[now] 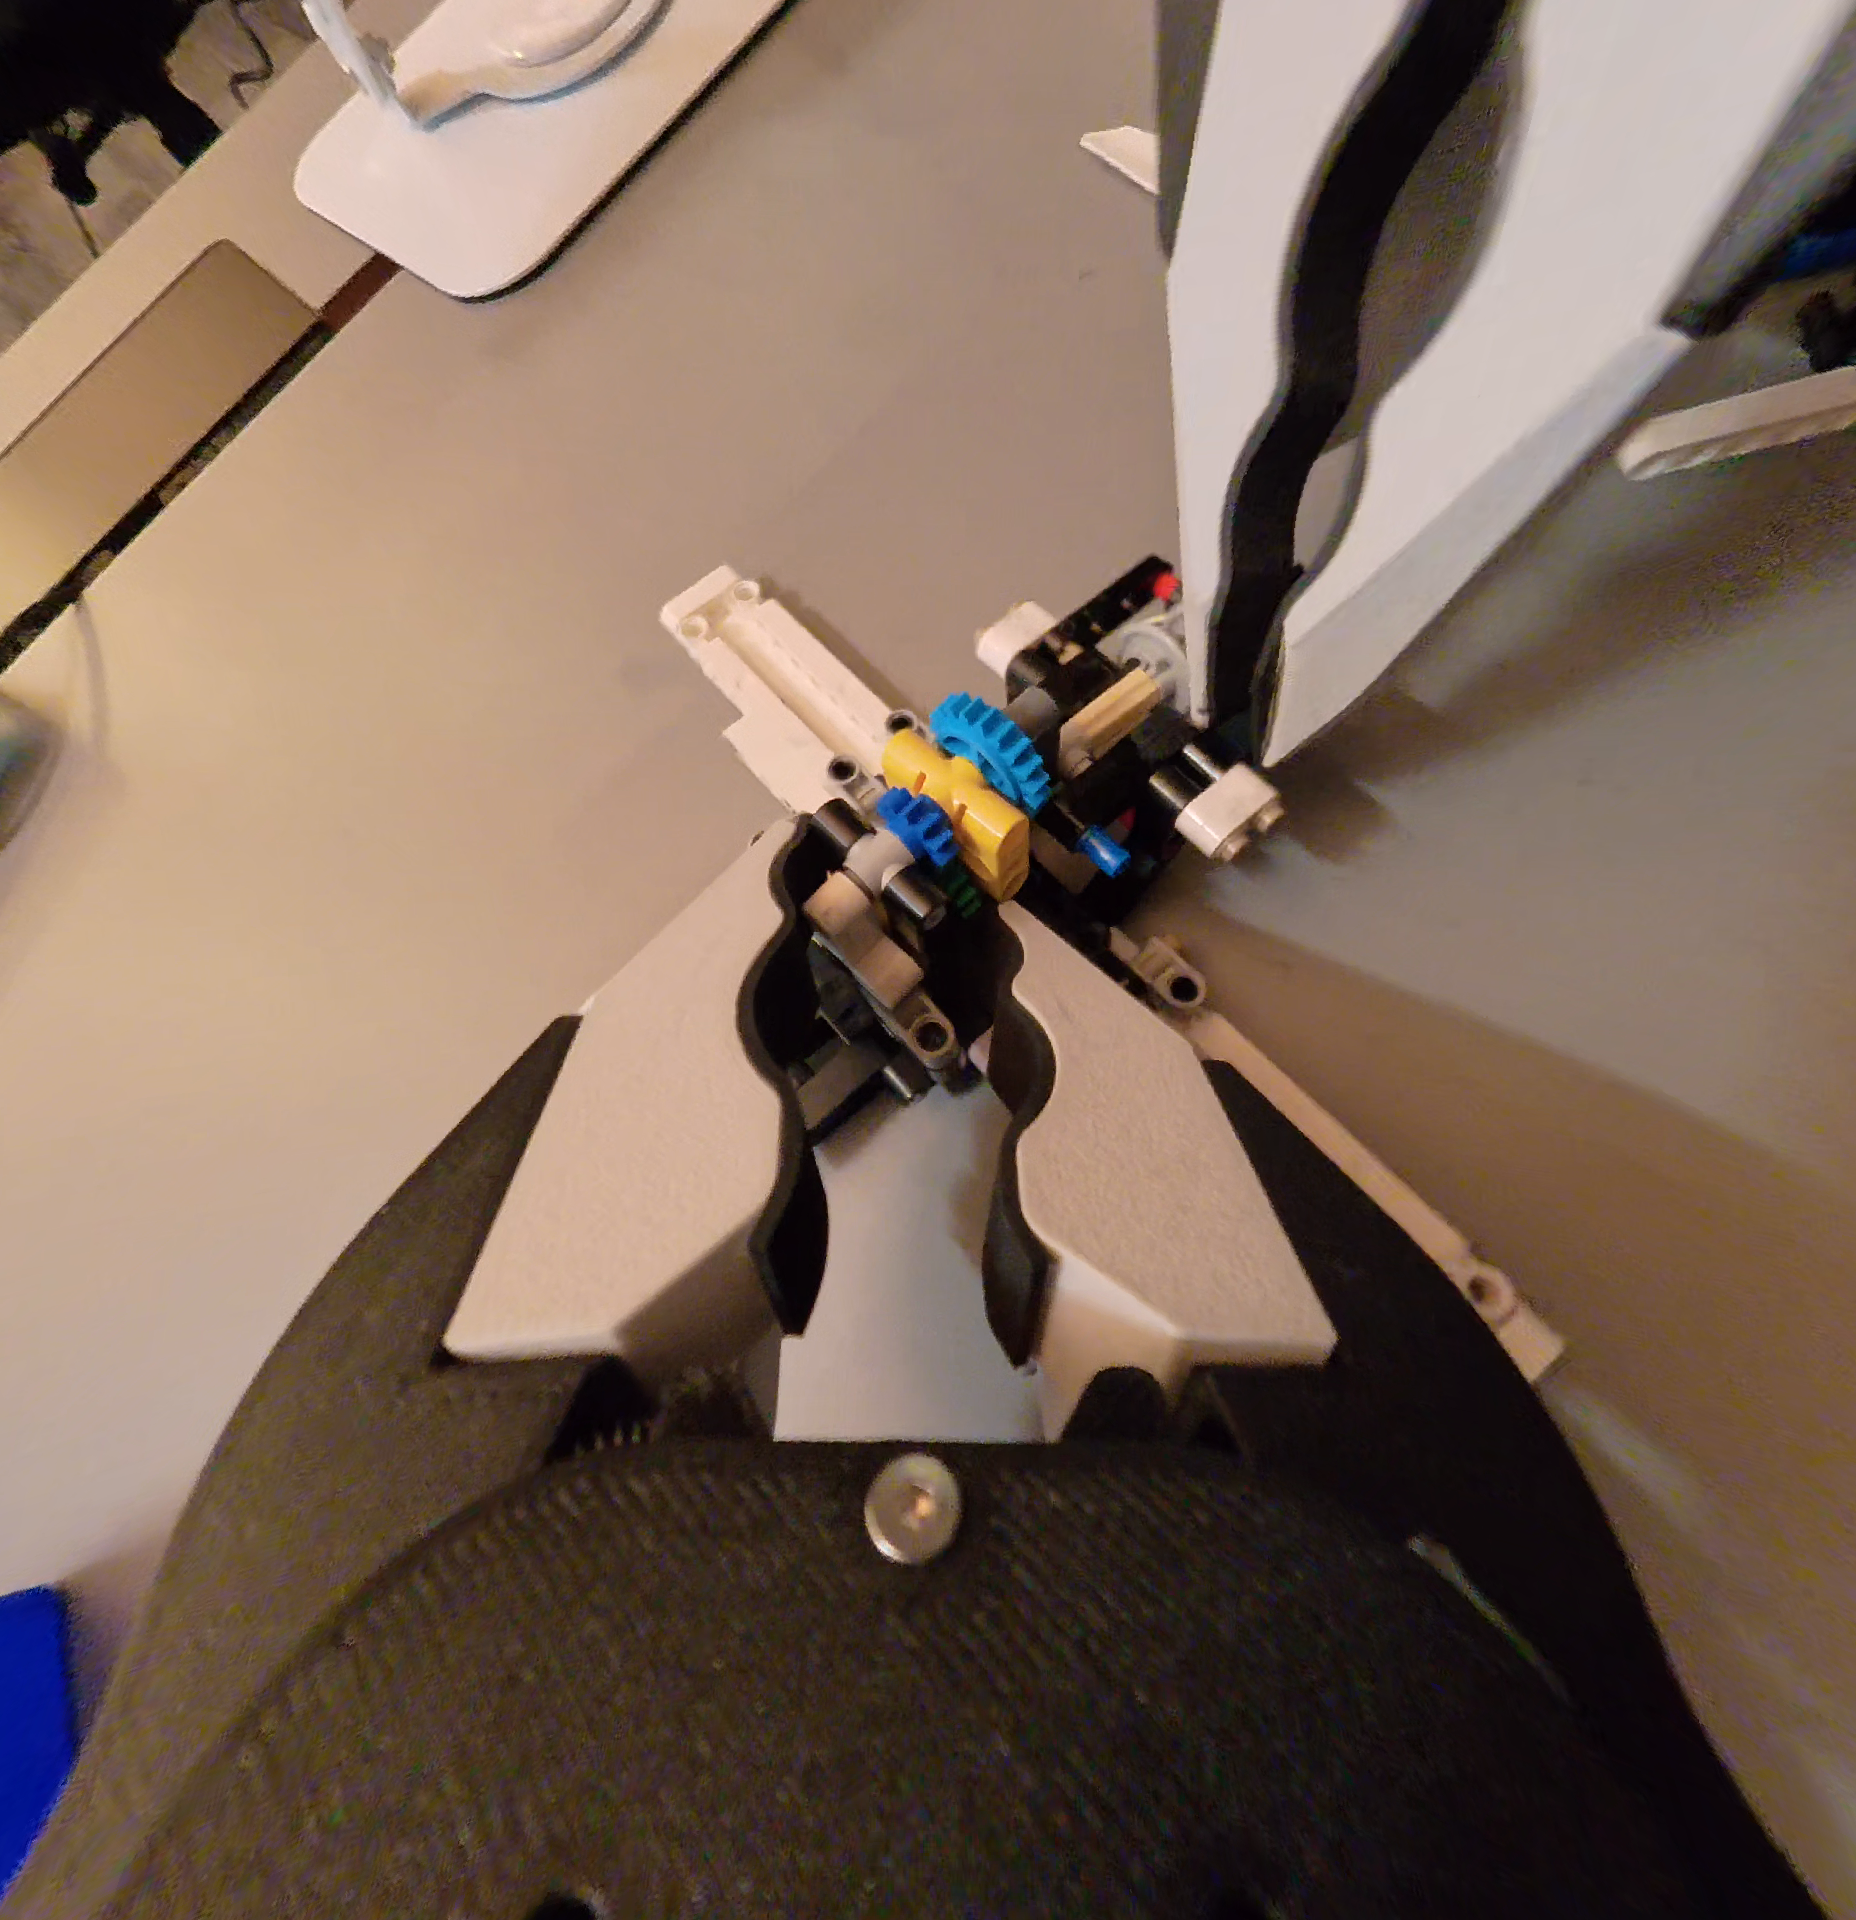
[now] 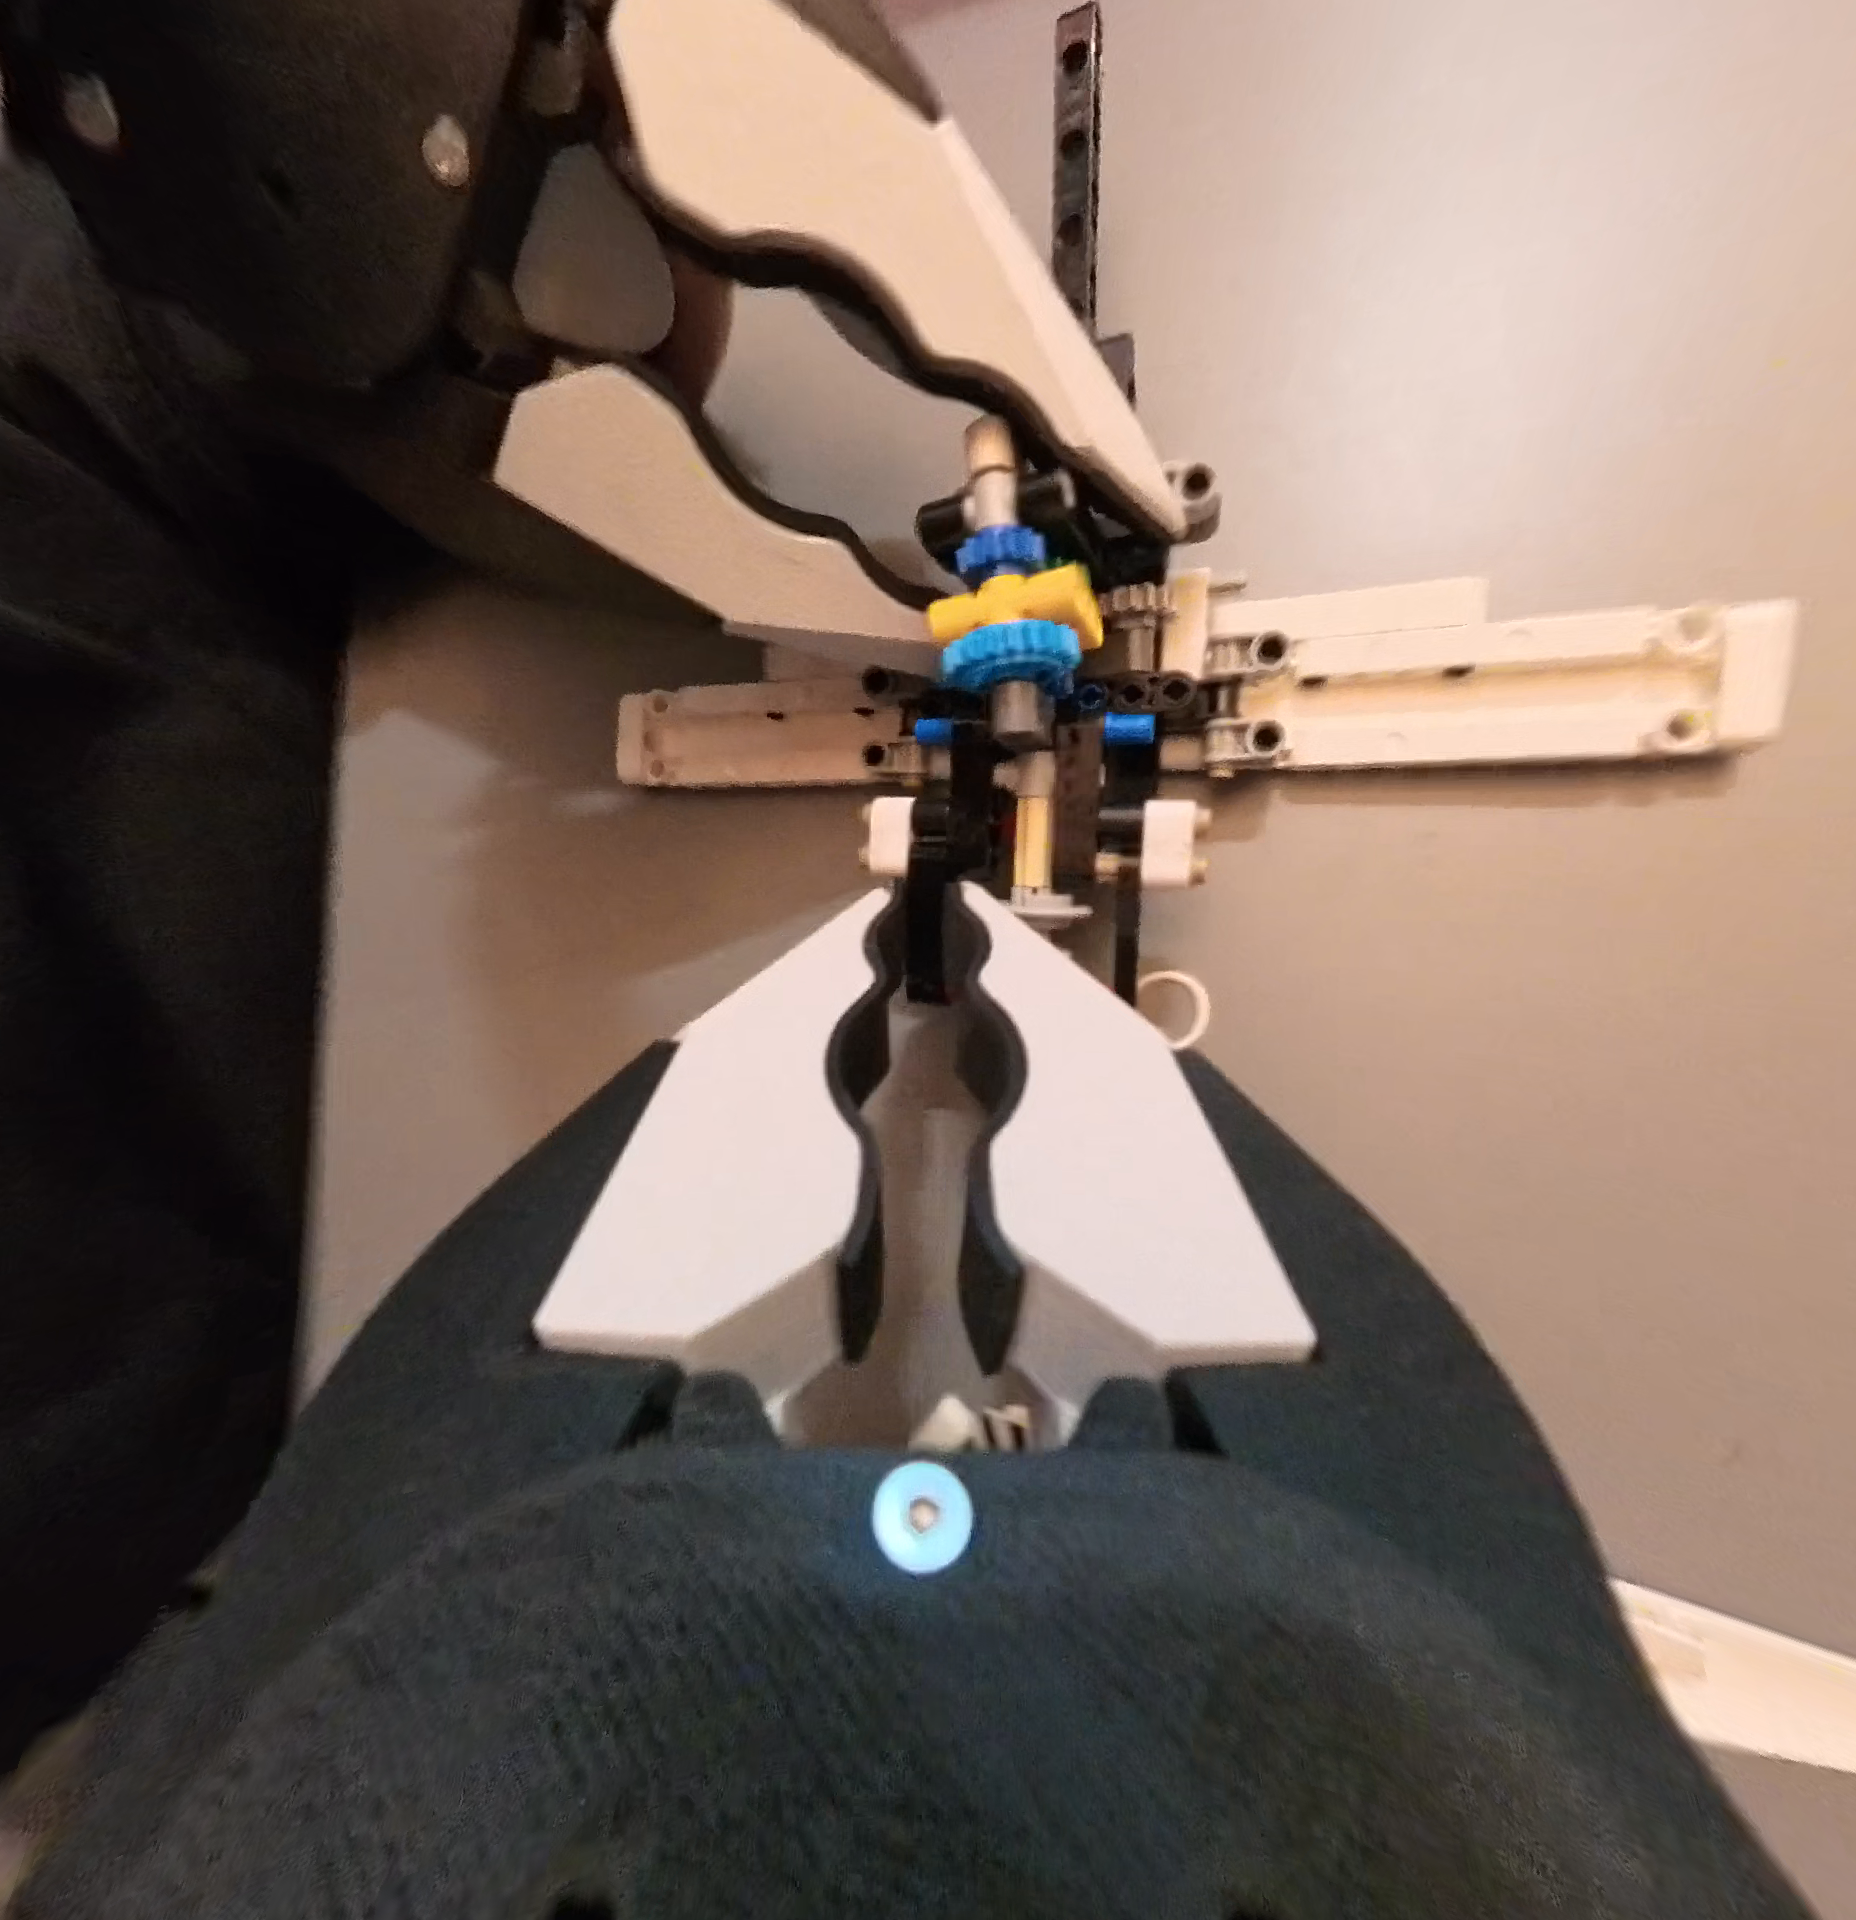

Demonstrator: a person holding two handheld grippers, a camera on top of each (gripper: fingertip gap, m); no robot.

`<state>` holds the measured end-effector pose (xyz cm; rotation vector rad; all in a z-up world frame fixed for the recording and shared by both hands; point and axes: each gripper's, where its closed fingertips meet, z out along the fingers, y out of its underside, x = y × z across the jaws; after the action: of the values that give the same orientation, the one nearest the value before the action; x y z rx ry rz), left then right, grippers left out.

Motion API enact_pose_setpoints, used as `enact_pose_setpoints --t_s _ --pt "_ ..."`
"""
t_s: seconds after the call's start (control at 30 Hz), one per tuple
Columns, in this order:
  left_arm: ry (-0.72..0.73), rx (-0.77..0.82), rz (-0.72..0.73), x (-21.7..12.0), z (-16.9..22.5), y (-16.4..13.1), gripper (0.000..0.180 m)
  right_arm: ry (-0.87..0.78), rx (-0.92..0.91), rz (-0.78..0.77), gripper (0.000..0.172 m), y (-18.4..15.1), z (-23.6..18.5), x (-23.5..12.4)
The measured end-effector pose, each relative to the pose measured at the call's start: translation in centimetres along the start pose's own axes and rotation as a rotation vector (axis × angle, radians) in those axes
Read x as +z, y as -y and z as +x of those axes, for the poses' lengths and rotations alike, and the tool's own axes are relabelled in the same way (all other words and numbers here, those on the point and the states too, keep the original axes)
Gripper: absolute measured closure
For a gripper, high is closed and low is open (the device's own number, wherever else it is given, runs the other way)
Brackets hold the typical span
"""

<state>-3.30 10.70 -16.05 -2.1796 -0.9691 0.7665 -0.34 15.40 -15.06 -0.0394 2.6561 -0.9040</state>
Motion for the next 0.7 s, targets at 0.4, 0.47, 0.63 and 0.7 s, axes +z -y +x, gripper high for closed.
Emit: enact_pose_setpoints --t_s 0.4,0.47,0.63,0.7 --pt "0.029 -0.045 0.018 -0.1 -1.0 -0.3 0.153 -0.406 0.028 0.266 0.128 0.1 1.5 -1.7" --pt "0.033 -0.046 0.012 -0.2 -1.1 -0.3 0.153 -0.482 0.022 0.329 0.127 0.4 2.1 -2.0" --pt "0.057 -0.054 -0.043 -0.4 -1.1 -0.6 0.153 -0.743 -0.176 0.355 0.136 1.1 2.8 -2.0" --pt "0.065 -0.057 -0.081 -0.6 -1.1 -0.8 0.153 -0.821 -0.266 0.248 0.14 0.2 3.3 -1.2"
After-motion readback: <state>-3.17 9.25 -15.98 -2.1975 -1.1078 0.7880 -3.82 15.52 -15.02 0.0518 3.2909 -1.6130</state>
